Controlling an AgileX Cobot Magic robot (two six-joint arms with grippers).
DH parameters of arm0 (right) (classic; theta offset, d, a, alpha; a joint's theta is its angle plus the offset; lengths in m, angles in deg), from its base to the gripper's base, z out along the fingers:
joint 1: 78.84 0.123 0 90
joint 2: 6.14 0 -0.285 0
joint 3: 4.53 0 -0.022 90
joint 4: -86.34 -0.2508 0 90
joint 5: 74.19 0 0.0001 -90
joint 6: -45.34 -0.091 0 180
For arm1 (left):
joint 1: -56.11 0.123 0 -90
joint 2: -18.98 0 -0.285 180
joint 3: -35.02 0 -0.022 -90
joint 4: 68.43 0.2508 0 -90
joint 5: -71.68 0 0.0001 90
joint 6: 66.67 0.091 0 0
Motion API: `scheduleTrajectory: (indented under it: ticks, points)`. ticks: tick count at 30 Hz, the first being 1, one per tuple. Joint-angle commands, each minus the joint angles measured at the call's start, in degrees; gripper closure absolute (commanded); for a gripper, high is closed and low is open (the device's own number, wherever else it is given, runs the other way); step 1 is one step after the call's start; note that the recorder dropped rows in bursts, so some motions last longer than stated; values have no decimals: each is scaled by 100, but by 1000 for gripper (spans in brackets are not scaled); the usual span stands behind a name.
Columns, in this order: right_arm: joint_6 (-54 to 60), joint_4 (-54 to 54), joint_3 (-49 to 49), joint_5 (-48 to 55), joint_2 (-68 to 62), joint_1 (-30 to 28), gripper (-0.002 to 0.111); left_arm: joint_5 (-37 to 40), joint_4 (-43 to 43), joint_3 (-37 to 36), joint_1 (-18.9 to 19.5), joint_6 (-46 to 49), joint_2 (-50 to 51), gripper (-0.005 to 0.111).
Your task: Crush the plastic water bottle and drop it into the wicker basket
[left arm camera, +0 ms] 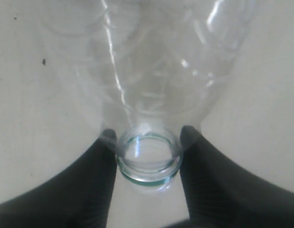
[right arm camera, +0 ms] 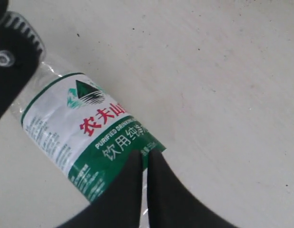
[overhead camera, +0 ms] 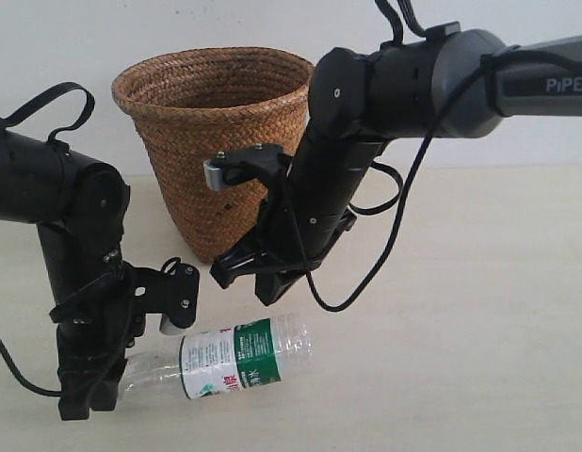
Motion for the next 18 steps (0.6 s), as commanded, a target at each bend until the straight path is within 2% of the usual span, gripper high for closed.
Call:
scheduleTrajectory:
  ticks: [1, 9, 12, 18]
  points:
    - [-279, -45, 287, 464, 21, 15, 108, -89, 60, 26, -30, -314, 165, 103]
    - [-567, -58, 283, 845, -214, 135, 108, -89, 83, 26, -30, -334, 215, 103]
    - [-580, -52, 283, 756, -325, 390, 108, -68, 83, 26, -30, -327, 215, 103]
    - [-783, 17, 283, 685, -337, 402, 108, -44, 83, 26, -30, -349, 215, 103]
